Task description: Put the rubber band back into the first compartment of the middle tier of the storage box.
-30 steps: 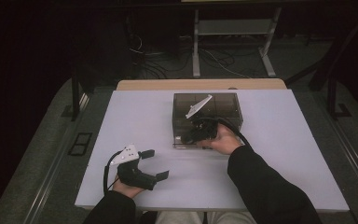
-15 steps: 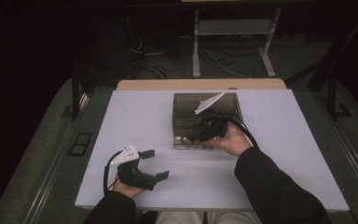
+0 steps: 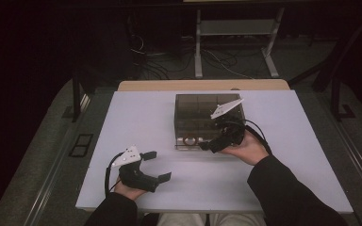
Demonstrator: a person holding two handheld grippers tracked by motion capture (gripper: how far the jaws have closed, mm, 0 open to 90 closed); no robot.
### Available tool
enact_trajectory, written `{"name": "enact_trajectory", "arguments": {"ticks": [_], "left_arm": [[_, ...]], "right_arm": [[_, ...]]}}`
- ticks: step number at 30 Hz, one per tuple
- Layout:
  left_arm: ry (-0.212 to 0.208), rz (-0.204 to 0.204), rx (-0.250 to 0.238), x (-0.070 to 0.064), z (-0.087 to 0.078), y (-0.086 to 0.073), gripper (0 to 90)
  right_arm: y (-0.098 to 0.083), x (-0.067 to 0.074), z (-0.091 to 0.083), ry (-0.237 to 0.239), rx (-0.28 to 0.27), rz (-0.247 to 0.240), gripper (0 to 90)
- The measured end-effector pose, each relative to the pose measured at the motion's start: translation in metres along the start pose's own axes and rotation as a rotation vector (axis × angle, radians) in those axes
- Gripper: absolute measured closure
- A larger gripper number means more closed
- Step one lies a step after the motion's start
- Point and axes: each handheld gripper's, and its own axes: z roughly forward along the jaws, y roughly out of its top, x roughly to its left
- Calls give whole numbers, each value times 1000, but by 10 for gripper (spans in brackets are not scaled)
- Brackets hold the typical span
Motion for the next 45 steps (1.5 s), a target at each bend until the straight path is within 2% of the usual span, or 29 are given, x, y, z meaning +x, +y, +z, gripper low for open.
{"name": "enact_trajectory", "arguments": {"ticks": [1,2,4,21,45], "left_arm": [[0,0,0,0,0,0,0],[0,-1,0,0,0,0,0],[0,-1,0,0,0,0,0],[5,-8,-4,0,0,0,0],[10,-18,-4,1,0,-1,0]], "right_arm": [[-2,1,-3,3,-8,0,97],[-4,1,-6,2,-19,1,30],[-7,3,-11,4,-19,8,1],[-45,-2,-46,-35,-71,81,2],[-104,-11,-73,-96,-117,181,3]]}}
